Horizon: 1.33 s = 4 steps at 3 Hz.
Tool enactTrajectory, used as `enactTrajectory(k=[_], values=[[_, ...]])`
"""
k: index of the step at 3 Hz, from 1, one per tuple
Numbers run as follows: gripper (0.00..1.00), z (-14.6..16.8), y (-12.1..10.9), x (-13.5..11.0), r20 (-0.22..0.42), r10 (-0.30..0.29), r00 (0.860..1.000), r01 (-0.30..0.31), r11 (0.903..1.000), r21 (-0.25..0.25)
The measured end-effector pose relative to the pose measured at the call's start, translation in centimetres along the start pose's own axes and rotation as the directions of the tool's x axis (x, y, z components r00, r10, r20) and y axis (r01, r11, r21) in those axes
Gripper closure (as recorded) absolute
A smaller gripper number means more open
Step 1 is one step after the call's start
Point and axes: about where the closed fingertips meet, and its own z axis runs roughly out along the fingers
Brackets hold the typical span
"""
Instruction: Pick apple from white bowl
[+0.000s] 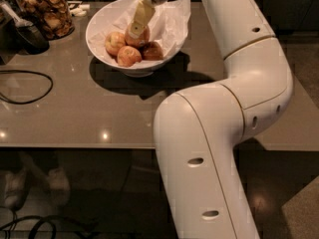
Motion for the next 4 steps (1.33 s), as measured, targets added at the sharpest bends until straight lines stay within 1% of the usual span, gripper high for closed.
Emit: enactTrajectory(k=[2,3,4], values=[[0.32,1.2,-0.4,0.5,-0.015,0.013,1.000,-0.013,0.9999,-0.005],[0.31,1.8,-0.5,0.9,-0.022,0.018,1.000,-0.018,0.9998,-0.012],[0.31,2.7,-0.6,1.4,-0.027,0.028,0.999,-0.029,0.9992,-0.029]])
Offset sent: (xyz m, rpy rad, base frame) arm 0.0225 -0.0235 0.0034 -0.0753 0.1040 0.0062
